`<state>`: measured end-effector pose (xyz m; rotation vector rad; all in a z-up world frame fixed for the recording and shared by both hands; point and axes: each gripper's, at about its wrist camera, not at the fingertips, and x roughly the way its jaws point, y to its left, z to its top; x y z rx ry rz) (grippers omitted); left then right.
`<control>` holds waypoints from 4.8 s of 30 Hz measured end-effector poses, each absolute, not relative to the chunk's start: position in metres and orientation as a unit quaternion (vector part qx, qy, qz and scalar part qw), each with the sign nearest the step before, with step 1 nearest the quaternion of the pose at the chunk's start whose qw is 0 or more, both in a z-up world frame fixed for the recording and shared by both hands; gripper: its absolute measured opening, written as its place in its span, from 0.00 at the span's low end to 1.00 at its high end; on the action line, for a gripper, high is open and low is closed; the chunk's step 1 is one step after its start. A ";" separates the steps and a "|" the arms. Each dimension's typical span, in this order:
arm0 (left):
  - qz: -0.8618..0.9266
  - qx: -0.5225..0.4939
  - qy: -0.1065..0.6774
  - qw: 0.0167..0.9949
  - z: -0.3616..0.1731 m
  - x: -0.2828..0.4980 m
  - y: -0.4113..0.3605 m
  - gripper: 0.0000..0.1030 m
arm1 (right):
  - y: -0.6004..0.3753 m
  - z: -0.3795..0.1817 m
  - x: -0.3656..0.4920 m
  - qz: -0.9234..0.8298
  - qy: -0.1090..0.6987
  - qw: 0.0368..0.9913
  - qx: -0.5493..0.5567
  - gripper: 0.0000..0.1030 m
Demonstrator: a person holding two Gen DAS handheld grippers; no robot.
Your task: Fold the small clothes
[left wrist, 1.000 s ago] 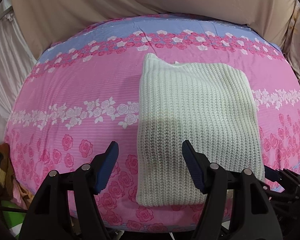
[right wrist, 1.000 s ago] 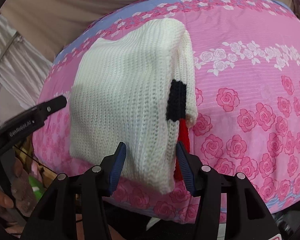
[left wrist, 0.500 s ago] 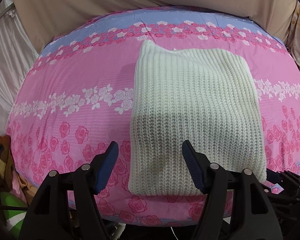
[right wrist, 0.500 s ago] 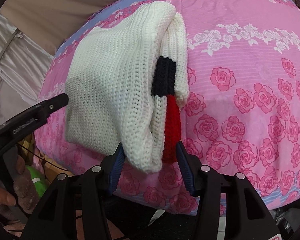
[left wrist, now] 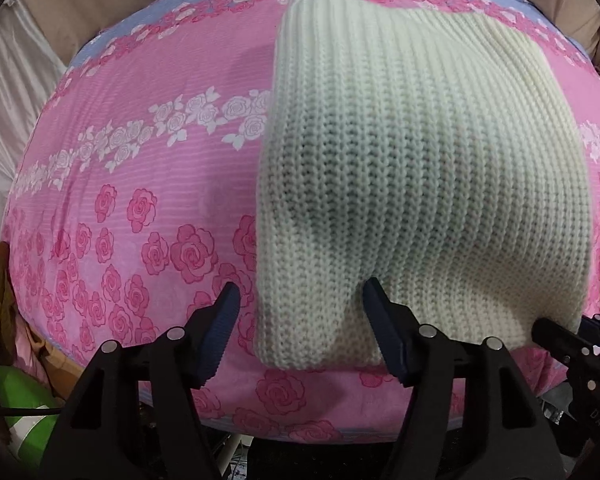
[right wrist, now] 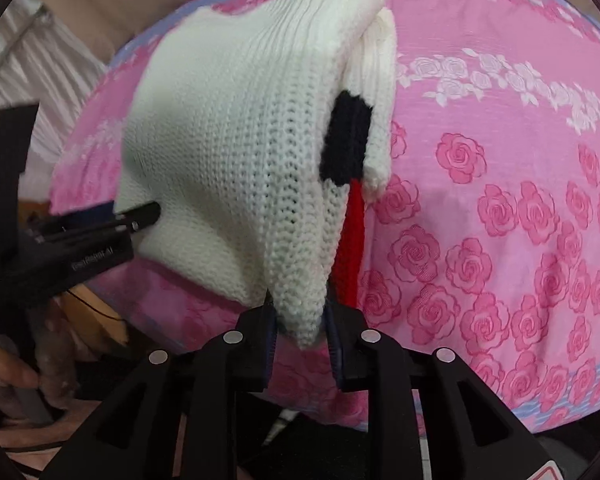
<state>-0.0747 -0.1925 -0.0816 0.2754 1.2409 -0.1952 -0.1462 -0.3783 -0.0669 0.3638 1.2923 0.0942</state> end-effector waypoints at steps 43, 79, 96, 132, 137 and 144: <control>-0.092 0.149 0.528 0.831 -0.052 -0.012 -0.227 0.75 | -0.406 -0.011 -0.089 0.004 0.510 0.835 0.204 0.18; -0.075 0.090 0.596 0.794 -0.082 -0.079 -0.177 0.77 | -0.387 -0.079 -0.134 0.003 0.574 0.807 0.138 0.17; -0.118 -0.121 0.596 0.785 -0.052 -0.023 -0.144 0.81 | -0.424 -0.044 -0.104 0.010 0.526 0.821 0.221 0.69; -0.306 -0.142 0.580 0.741 0.018 -0.022 -0.168 0.34 | -0.397 0.012 -0.092 0.023 0.472 0.832 0.291 0.42; -0.333 -0.129 0.557 0.750 0.068 -0.032 -0.151 0.28 | -0.380 0.054 -0.103 0.033 0.447 0.846 0.287 0.42; -0.345 -0.127 0.523 0.769 0.104 -0.029 -0.118 0.24 | -0.337 0.088 -0.100 0.056 0.422 0.864 0.269 0.39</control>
